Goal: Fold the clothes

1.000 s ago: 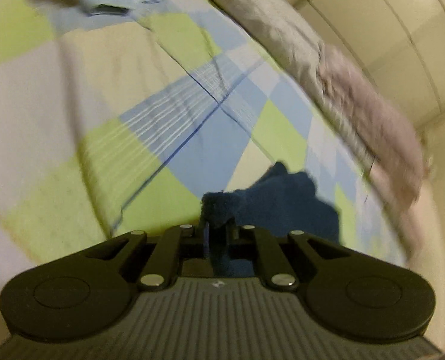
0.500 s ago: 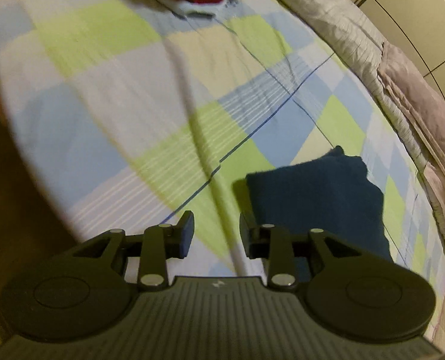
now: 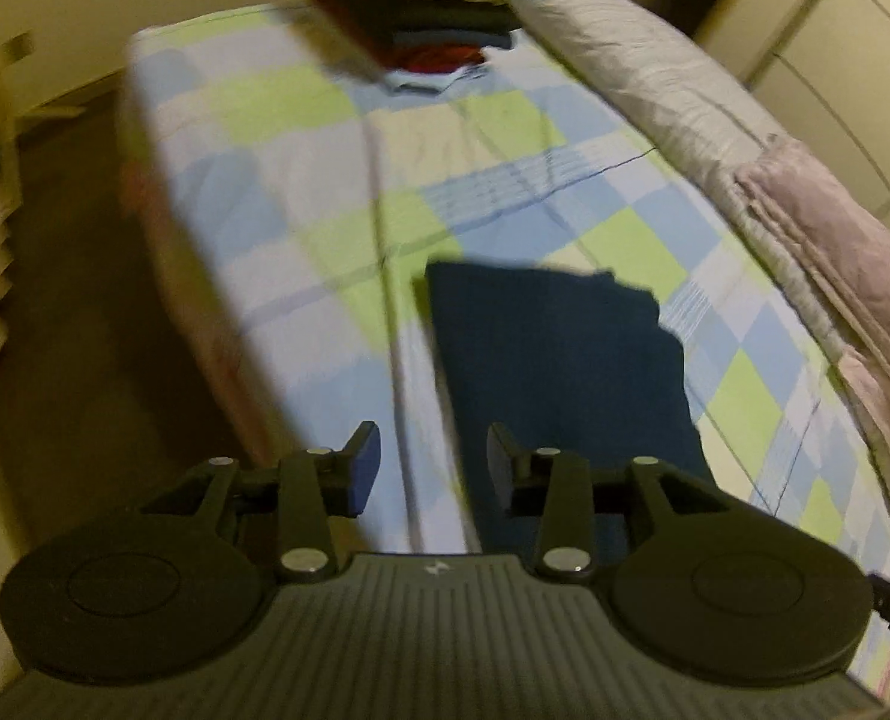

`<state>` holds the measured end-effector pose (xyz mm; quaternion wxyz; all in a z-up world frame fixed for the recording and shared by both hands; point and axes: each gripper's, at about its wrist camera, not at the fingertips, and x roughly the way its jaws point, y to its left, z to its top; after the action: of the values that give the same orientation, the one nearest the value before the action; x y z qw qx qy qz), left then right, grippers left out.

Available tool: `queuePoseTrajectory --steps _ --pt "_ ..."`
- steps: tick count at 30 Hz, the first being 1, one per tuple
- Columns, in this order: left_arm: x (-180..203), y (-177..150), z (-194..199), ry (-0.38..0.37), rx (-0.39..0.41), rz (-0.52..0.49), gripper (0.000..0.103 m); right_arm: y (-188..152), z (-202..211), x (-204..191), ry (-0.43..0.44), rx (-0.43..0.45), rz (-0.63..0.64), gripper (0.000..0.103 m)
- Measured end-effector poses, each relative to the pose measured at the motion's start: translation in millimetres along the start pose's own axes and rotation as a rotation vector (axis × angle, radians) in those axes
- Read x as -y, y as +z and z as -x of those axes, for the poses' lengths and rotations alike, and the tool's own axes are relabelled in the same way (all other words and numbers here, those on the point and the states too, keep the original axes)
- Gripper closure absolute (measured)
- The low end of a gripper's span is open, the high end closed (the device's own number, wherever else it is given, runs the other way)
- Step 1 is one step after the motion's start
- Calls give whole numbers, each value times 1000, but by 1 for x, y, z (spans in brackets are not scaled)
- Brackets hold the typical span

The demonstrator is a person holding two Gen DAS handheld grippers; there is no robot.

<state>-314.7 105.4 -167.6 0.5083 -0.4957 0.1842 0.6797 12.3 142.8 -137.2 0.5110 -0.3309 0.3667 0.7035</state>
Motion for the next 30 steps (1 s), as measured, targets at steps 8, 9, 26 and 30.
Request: queuePoseTrajectory --steps 8,9,26,30 --pt "88 -118 69 19 -34 54 65 -30 34 52 127 -72 186 49" --pt "96 -128 76 21 -27 59 63 -33 40 55 141 -84 191 49" --pt "179 -204 119 199 1 -33 55 -55 62 62 237 -172 382 49" --pt "186 -211 121 238 -4 -50 55 -58 62 67 244 -193 385 49"
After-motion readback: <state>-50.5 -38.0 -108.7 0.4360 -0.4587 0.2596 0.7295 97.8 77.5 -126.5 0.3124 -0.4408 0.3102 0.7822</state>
